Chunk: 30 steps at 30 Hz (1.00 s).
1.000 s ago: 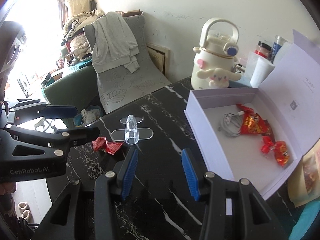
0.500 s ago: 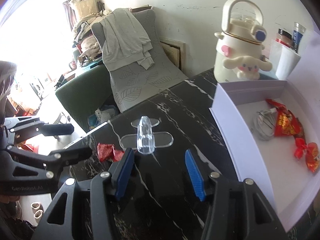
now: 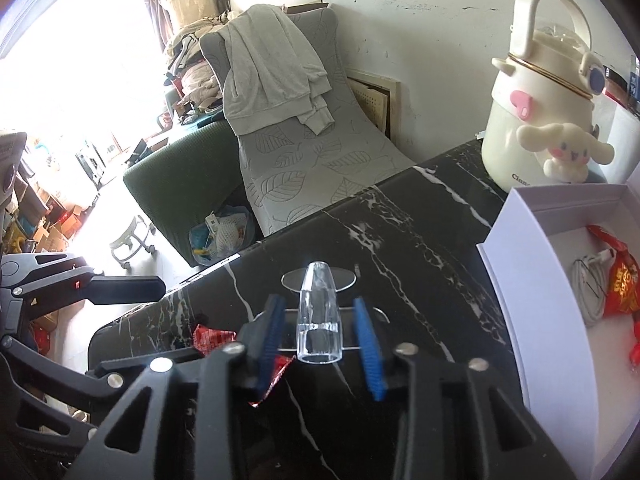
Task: Organize objects
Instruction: 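Grasp the clear plastic stand with the right tool while the left tool grasps the red wrapper, then lift the red wrapper and clear stand toward the white box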
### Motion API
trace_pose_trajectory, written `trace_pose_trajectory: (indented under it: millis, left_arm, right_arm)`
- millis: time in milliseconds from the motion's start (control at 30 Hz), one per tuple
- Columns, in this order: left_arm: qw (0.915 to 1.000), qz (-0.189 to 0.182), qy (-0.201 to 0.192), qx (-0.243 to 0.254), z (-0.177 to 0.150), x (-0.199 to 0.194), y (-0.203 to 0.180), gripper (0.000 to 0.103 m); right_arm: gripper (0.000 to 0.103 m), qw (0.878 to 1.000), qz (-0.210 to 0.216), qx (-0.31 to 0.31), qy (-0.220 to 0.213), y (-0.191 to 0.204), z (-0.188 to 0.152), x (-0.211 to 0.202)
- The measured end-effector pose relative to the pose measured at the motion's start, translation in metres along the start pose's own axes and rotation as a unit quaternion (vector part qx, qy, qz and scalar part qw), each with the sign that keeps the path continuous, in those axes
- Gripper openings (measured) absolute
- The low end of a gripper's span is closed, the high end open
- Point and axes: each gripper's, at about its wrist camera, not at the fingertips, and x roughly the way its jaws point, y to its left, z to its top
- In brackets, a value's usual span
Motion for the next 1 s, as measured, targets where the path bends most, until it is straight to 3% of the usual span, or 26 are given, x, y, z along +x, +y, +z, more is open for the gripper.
trace_pose_trajectory:
  millis: [33, 700, 1000]
  left_arm:
    - [1.0, -0.002, -0.001, 0.001, 0.0, 0.0, 0.0, 0.057]
    - [0.9976, -0.041, 0.026, 0.05, -0.001, 0.025, -0.033, 0.061]
    - [0.9985, -0.028, 0.006, 0.047, 0.001, 0.03, -0.034, 0.062]
  right_arm:
    - [0.023, 1.0, 0.0, 0.0, 0.001, -0.001, -0.001, 0.0]
    - [0.023, 0.999, -0.045, 0.004, 0.004, -0.015, -0.042, -0.038]
    - [0.023, 0.999, -0.051, 0.01, 0.004, -0.018, -0.057, -0.051]
